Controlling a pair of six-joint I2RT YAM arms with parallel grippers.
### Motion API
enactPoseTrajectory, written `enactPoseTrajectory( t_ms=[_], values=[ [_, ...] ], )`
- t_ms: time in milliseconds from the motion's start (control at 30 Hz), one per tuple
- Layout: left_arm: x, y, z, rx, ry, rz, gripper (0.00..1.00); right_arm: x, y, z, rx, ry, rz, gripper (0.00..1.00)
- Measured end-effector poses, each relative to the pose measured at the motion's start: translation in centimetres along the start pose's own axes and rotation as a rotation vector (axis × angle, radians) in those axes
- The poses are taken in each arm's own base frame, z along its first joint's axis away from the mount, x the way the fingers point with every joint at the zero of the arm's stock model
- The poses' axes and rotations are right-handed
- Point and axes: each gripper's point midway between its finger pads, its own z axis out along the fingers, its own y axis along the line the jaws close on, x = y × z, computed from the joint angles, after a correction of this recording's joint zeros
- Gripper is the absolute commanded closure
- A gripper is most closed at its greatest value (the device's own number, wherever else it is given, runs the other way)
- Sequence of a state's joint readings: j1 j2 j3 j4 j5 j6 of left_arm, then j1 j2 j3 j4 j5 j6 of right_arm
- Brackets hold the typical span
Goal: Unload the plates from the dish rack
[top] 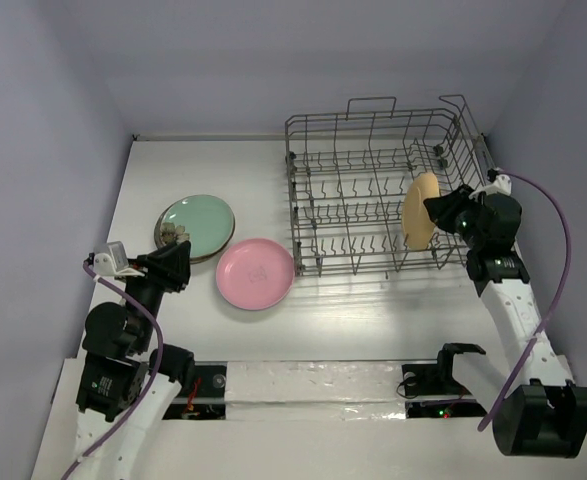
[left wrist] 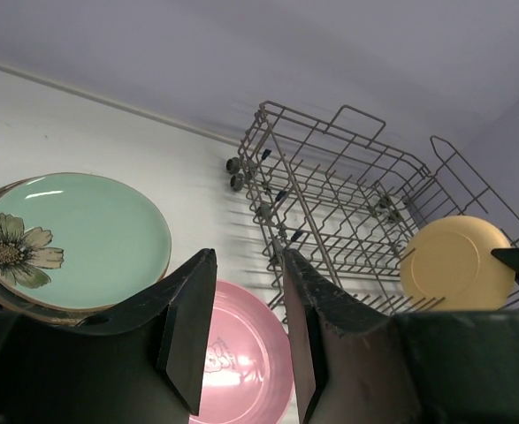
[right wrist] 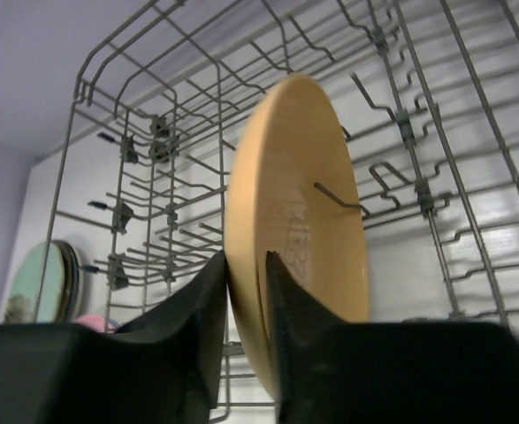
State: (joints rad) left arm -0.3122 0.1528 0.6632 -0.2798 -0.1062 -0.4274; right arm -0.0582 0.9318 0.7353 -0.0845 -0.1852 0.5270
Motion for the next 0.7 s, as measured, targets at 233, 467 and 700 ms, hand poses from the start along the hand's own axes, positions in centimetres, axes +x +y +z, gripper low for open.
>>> enactPoseTrajectory(
  t_ms=[233, 467, 700],
  values=[
    [0.0, 0.0, 0.0, 0.002, 0.0, 0.0, 0.67, -0.7, 1.7, -1.0, -0.073, -0.023, -0.023, 1.0],
    [0.0, 0.0, 0.0, 0.001, 0.002, 0.0, 0.63, -1.7, 3.7, -2.3, -0.151, -0.034, -0.04, 1.0],
    [0.1, 0.0, 0.1, 0.0, 0.004, 0.0, 0.62, -7.0, 8.2, -5.2, -0.273, -0.179, -0.098, 1.0]
  ],
)
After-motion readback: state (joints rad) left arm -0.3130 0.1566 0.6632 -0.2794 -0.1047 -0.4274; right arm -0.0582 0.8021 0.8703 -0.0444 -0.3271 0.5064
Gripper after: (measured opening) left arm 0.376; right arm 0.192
